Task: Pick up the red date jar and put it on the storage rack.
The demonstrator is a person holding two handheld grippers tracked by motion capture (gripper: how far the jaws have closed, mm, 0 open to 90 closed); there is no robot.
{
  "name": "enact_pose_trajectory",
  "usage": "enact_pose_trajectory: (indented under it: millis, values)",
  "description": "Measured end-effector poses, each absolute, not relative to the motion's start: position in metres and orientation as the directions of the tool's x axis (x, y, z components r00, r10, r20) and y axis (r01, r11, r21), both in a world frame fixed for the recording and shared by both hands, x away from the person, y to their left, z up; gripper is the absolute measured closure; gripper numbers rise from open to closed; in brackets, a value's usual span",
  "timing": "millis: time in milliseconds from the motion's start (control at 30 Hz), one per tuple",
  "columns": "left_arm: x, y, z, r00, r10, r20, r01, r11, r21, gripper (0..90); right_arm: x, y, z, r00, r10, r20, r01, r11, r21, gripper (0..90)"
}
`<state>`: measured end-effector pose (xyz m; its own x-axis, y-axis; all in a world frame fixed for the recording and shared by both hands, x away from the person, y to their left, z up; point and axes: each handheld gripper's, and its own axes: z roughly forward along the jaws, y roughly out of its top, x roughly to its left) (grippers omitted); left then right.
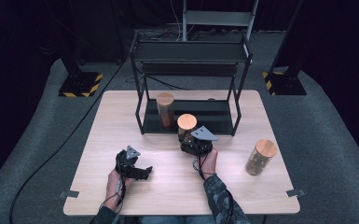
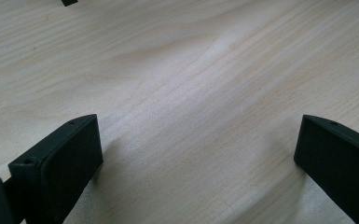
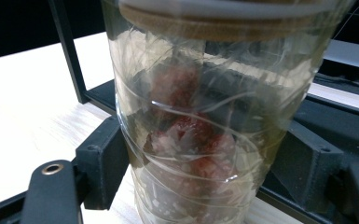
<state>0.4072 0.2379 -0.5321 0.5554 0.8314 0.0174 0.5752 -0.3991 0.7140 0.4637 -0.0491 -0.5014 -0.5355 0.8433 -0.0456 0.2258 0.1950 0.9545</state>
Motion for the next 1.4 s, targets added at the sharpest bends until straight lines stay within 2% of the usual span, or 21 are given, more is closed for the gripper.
enact_pose_trajectory:
  millis: [1400]
  values:
    - [0.407, 0.238, -0.532, 0.555, 0.832, 0.016, 0.576, -0.398, 0.714, 0.2, 0.464, -0.056, -0.490, -0.531, 0.847, -0.016, 0.228, 0.161, 0.960, 24.3]
